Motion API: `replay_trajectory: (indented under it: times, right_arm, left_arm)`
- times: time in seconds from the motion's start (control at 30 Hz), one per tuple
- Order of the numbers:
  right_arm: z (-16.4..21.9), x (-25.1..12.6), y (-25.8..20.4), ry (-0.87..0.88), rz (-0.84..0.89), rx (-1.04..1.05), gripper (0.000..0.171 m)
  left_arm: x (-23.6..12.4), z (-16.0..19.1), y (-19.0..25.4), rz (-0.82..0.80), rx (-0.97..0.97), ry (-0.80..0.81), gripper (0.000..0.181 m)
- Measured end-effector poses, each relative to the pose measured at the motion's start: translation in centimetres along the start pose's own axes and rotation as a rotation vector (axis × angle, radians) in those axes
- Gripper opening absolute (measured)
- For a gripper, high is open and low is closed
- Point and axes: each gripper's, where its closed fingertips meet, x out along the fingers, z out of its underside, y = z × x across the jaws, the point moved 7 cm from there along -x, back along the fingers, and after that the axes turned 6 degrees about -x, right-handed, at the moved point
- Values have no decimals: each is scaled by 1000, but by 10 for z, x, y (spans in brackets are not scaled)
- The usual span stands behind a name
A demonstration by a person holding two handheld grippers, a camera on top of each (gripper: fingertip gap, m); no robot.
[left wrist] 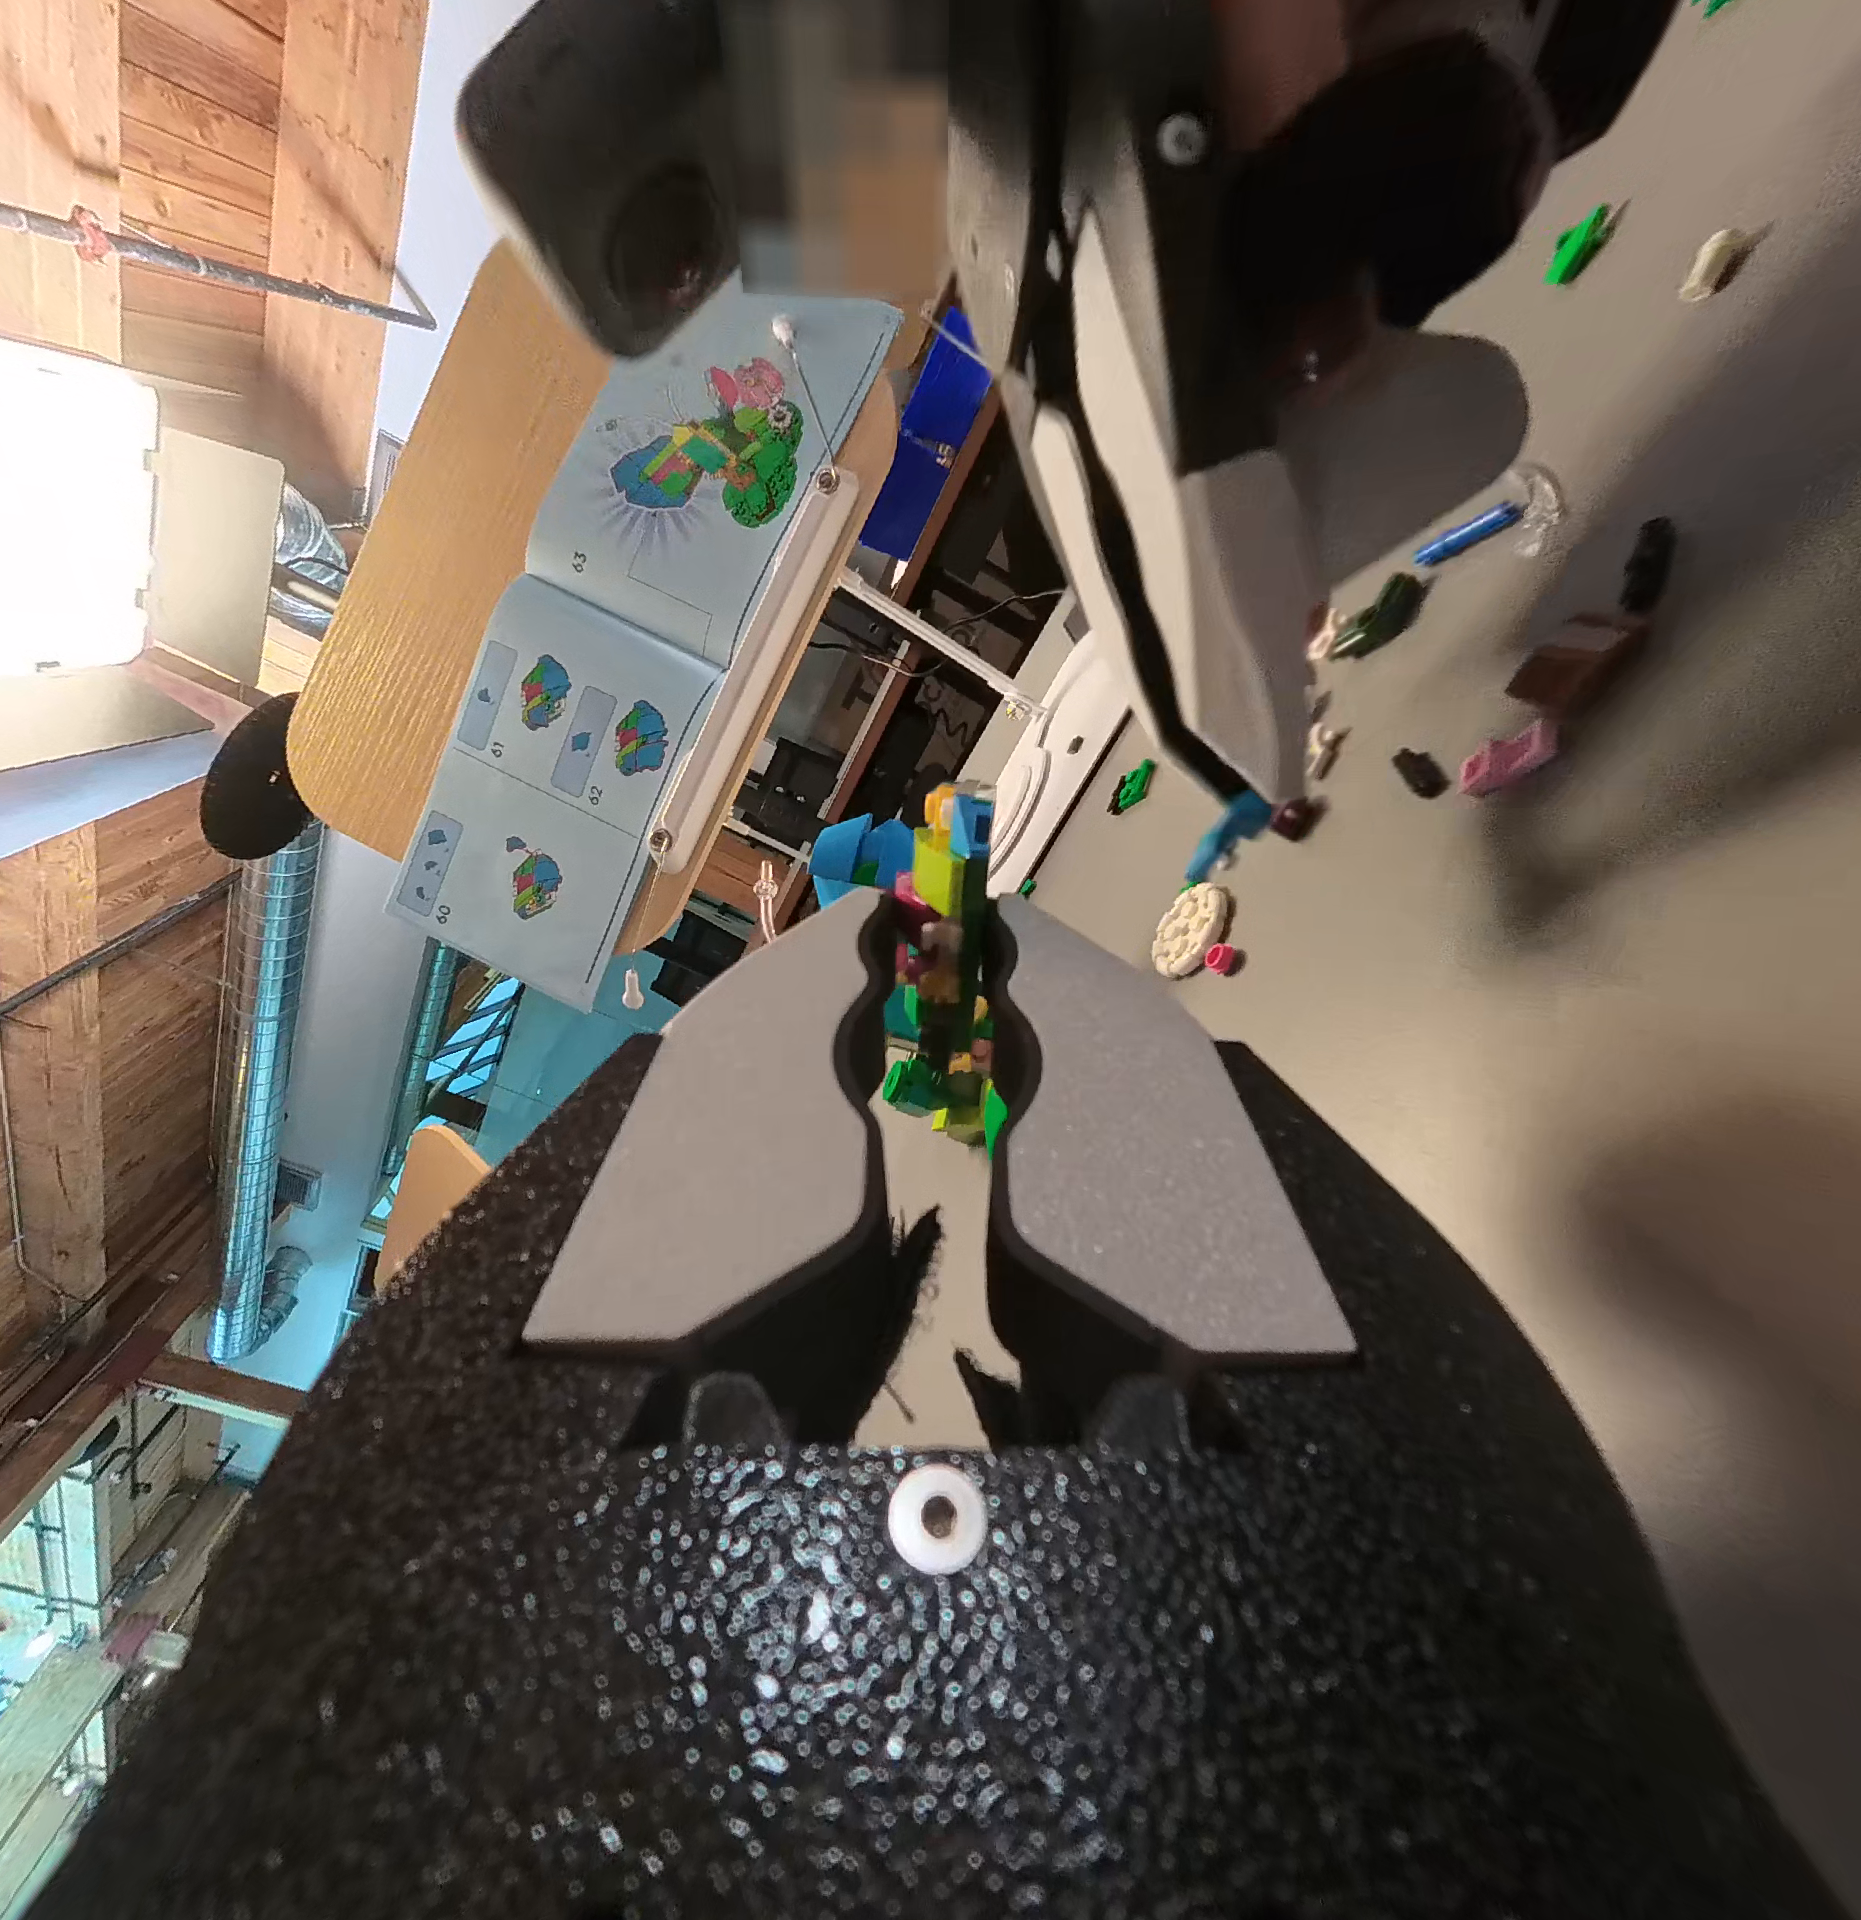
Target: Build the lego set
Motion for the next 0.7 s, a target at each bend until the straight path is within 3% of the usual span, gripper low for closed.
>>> replay_trajectory:
  times: [0.03, 0.17, 0.33, 0.5, 0.7]
  right_arm:
    - [-1, -5, 1, 44, 14, 79, 16]
    - [-4, -21, -2, 231, -17, 317, 16]
    - [-16, -37, -12, 296, 104, 295, 16]
    - [-44, -37, -29, 192, 298, 167, 16]
    - [-57, -28, -41, -28, 413, 42, 16]
  left_arm:
    - [0, 0, 0, -1, -2, -1, 15]
    - [0, 0, 1, 4, 10, -2, 15]
    - [1, -1, 5, 17, 53, 1, 15]
    - [-1, -6, 11, 11, 131, 27, 14]
    - [-3, -10, 12, -17, 174, 62, 15]
